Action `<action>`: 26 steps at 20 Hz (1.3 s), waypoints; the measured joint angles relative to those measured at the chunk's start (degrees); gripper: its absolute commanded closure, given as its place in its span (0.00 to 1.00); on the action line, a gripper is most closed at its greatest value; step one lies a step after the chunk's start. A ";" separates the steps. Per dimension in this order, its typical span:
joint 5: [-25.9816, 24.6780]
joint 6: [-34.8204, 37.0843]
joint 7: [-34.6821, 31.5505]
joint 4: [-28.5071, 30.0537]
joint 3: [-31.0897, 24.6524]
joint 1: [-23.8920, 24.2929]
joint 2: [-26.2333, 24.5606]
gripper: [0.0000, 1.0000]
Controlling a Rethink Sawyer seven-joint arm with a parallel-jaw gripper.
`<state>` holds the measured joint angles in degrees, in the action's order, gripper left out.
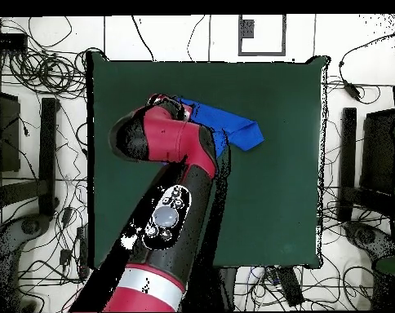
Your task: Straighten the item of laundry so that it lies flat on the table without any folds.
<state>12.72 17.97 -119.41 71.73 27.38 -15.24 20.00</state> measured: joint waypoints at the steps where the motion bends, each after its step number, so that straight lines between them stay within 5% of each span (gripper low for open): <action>1: 0.00 0.00 0.00 0.27 -0.23 0.11 0.08 0.00; 26: -0.02 -8.65 0.00 8.31 -6.62 2.31 0.23 0.00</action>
<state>12.70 9.32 -119.41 80.04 20.76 -12.93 20.23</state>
